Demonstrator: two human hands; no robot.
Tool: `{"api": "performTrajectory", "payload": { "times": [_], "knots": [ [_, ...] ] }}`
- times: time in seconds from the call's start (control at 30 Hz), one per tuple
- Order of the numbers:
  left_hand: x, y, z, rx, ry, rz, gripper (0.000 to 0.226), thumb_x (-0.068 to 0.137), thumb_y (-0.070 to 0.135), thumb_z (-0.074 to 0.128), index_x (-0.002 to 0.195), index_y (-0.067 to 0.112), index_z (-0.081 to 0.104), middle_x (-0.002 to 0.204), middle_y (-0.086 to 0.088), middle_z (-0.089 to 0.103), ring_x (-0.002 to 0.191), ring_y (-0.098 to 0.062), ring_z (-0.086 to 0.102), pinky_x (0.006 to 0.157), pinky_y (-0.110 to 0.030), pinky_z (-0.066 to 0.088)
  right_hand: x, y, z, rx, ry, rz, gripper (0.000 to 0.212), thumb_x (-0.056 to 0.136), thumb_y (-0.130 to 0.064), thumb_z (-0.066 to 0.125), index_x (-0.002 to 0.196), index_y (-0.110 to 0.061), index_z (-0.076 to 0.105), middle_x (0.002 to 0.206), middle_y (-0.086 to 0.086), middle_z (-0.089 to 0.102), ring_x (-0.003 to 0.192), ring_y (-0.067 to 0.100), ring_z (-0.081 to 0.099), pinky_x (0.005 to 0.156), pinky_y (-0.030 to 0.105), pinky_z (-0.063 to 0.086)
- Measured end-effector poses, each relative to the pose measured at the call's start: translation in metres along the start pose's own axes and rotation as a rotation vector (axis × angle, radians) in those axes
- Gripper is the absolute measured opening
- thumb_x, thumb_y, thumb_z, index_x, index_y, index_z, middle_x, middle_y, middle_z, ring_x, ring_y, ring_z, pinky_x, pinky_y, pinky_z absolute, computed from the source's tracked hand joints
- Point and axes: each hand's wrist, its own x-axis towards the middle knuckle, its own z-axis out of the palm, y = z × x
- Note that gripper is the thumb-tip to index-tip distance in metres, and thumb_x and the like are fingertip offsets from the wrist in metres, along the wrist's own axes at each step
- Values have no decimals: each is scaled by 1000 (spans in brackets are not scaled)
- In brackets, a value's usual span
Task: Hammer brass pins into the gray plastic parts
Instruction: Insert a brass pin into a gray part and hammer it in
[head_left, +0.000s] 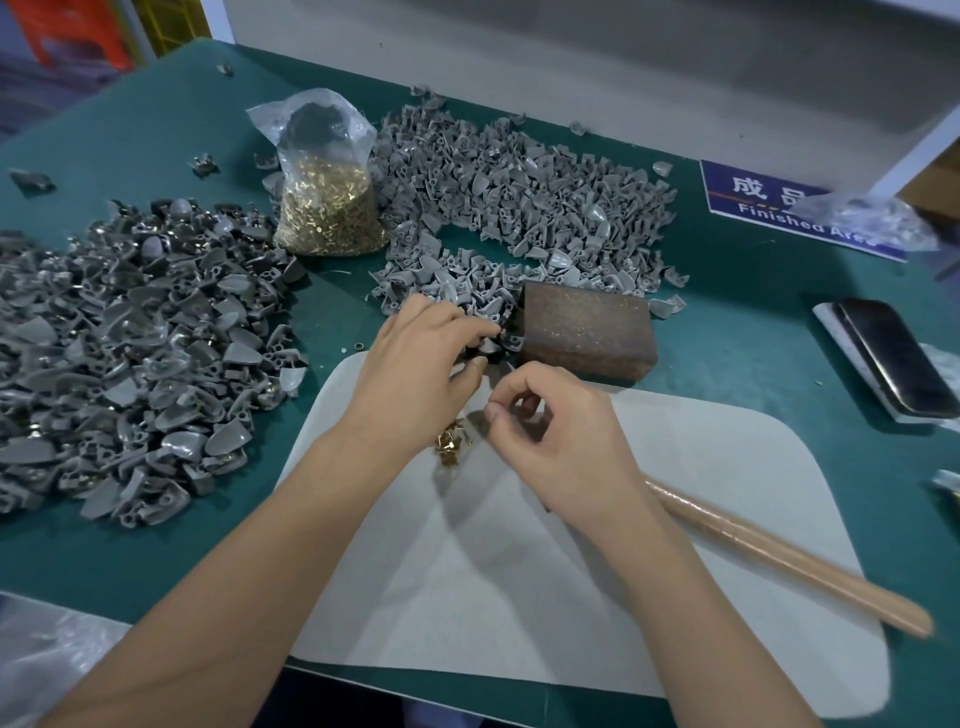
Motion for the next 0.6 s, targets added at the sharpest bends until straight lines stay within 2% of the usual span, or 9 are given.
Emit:
{"api": "performTrajectory", "payload": {
  "times": [0.13,0.27,0.33,0.6],
  "knots": [
    [0,-1,0,8,9,-9,35,93,22,69,127,27,70,104,7,60,106,-19,44,94,-35,39,0,0,0,26,57,-11,14,86,-6,73,83,-19,66,79,-14,64,76,10,57,67,14,39],
    [0,4,-1,-34,-24,70,39,90,25,70,128,29,67,111,11,59,110,-13,40,98,-34,37,3,2,-6,117,317,32,15,89,-11,70,85,-25,66,80,-12,66,76,14,61,69,18,45],
    [1,7,0,-24,-58,84,40,88,26,68,128,28,67,112,11,59,110,-14,41,99,-36,37,5,5,-10,152,388,83,16,91,-14,69,85,-28,66,81,-12,67,75,14,62,68,17,45],
    [0,8,1,-15,-59,51,24,86,45,75,107,35,72,106,16,60,109,-12,41,92,-29,28,6,8,-10,149,389,139,15,90,-17,70,83,-30,66,79,-13,67,73,10,60,67,13,43]
  ]
}}
